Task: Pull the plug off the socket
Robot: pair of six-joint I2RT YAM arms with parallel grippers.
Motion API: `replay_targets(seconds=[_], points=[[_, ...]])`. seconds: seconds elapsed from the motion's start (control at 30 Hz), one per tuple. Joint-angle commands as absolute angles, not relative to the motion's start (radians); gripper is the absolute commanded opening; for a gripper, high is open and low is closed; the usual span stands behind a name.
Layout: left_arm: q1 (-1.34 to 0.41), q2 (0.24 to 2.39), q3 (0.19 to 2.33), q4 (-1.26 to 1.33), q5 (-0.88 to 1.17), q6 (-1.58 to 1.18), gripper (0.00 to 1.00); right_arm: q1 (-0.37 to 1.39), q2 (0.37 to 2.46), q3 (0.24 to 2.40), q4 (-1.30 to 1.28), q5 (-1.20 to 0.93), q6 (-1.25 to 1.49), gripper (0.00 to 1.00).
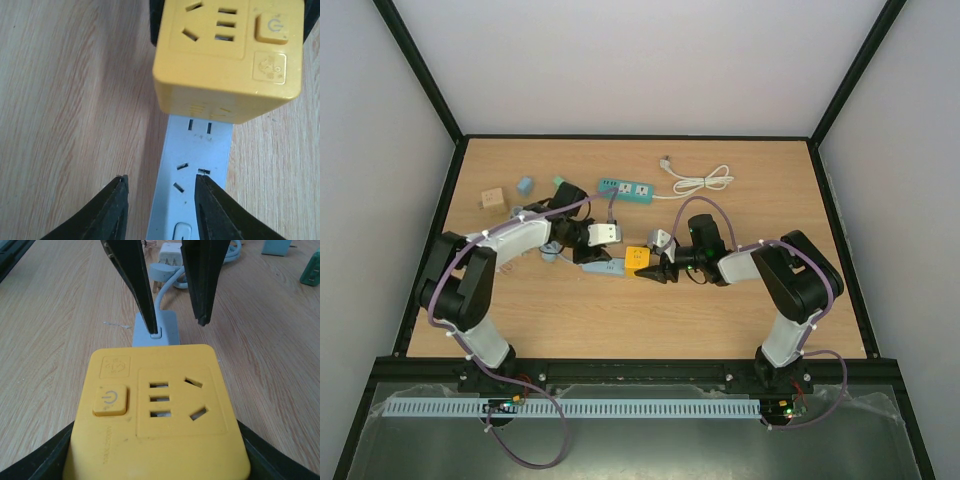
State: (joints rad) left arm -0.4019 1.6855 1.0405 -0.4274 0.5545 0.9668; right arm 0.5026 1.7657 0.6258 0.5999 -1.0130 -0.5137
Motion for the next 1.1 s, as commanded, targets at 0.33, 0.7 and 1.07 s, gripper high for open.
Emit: replay_targets(seconds=[0.33, 0.7, 1.07], points=[[-0.451, 1.709, 0.966, -0.403, 0.489, 1.038, 0.36, 0.508, 1.784, 0.611, 0.514, -1.001, -0.544, 0.01], [-0.467, 1.754, 0.953, -0.39, 0.41, 1.042, 0.32, 0.508, 1.775, 0.599, 0.536, -1.007, -0.543, 0.01], [-0.493, 1.786, 0.94, -0.392, 0.36, 1.036, 0.31, 0.508, 1.75, 0.601, 0.562, -1.053, -0.475, 0.01]])
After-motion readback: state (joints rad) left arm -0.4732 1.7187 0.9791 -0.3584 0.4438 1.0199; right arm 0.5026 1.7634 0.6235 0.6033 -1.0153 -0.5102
